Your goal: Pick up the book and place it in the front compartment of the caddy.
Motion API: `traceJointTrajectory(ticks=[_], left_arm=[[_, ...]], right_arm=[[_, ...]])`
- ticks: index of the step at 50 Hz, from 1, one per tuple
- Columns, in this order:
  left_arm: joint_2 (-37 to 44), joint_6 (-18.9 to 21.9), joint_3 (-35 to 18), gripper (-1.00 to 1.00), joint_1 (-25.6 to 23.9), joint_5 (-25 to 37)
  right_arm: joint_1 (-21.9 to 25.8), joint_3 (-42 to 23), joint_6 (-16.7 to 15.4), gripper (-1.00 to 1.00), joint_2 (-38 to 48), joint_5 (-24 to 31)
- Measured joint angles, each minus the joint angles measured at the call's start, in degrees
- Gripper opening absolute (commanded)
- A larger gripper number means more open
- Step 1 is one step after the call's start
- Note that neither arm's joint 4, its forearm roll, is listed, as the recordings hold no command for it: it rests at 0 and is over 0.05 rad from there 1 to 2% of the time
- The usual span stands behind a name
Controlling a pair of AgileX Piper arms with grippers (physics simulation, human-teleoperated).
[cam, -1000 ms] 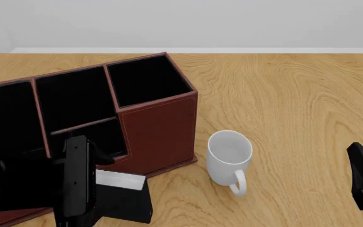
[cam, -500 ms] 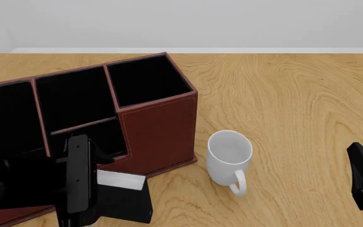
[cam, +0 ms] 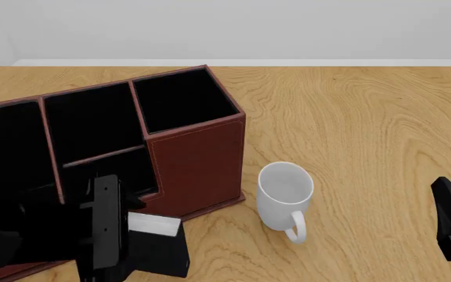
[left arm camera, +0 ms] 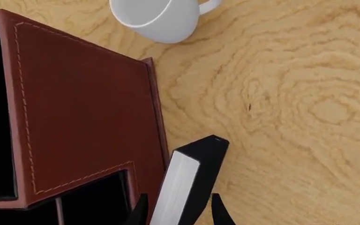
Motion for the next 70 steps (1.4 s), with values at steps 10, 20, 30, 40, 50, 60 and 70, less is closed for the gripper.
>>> traceJointTrajectory(ticks=[10, 20, 30, 40, 50, 60, 70], left_arm=[[-1.47, -3.98, 0.51, -1.00, -3.15, -0.54], [-3.88, -4.90, 0.59, -1.00, -5.85, 0.86], [-6.87, -7.24, -1.18, -1.00, -9.19, 3.83], [-9.40, -9.26, -3.59, -1.00, -11.55, 7.19], [-11.51, -10.13, -5.25, -1.00, -12.58, 9.96], [-13.64, -8.75, -6.56, -1.00, -12.31, 11.53], [-16.40, -6.33, -10.01, -1.00, -11.76, 15.01]], right_arm=[[0.00, 0.00, 0.00, 1.00, 0.00, 0.00], [0.00, 0.00, 0.00, 1.00, 0.00, 0.00], [0.00, 0.00, 0.00, 1.00, 0.00, 0.00], [0.00, 0.00, 0.00, 1.00, 0.00, 0.00], [0.00, 0.00, 0.00, 1.00, 0.00, 0.00], [0.00, 0.00, 0.00, 1.00, 0.00, 0.00], [0.00, 0.00, 0.00, 1.00, 0.00, 0.00]])
